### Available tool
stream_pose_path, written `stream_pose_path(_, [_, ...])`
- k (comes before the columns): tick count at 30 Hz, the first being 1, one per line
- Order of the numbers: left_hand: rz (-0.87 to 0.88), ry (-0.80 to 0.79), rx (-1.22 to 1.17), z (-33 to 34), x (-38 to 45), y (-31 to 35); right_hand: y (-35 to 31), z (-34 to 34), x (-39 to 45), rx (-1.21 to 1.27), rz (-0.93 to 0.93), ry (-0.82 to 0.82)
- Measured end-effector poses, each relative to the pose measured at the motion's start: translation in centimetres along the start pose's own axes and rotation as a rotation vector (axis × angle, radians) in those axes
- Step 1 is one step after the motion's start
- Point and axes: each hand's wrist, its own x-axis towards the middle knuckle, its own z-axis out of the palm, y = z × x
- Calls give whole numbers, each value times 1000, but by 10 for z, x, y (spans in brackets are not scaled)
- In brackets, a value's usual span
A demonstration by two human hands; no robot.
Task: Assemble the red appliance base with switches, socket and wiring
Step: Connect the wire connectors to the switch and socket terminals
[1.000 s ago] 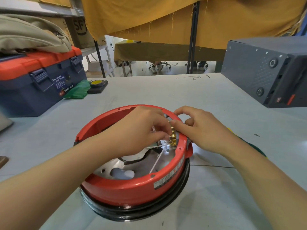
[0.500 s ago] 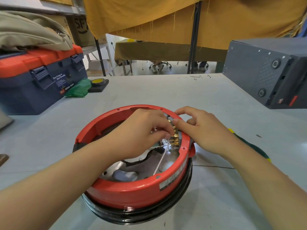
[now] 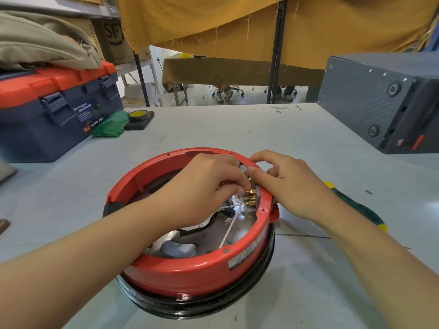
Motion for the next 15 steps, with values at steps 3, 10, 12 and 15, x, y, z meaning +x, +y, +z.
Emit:
stream_pose_path(3, [10, 10, -3, 0, 1, 0, 0, 1, 0, 2, 2, 15])
stream_pose_path(10, [20, 21, -2, 1, 1, 0, 3, 3, 2, -8, 5, 61])
stream_pose_path(12, [21, 19, 5, 1, 1, 0, 3, 3, 2, -17, 8, 68])
stream_pose_path(15, [21, 15, 12, 1, 2, 0, 4, 3, 1, -26, 11, 66])
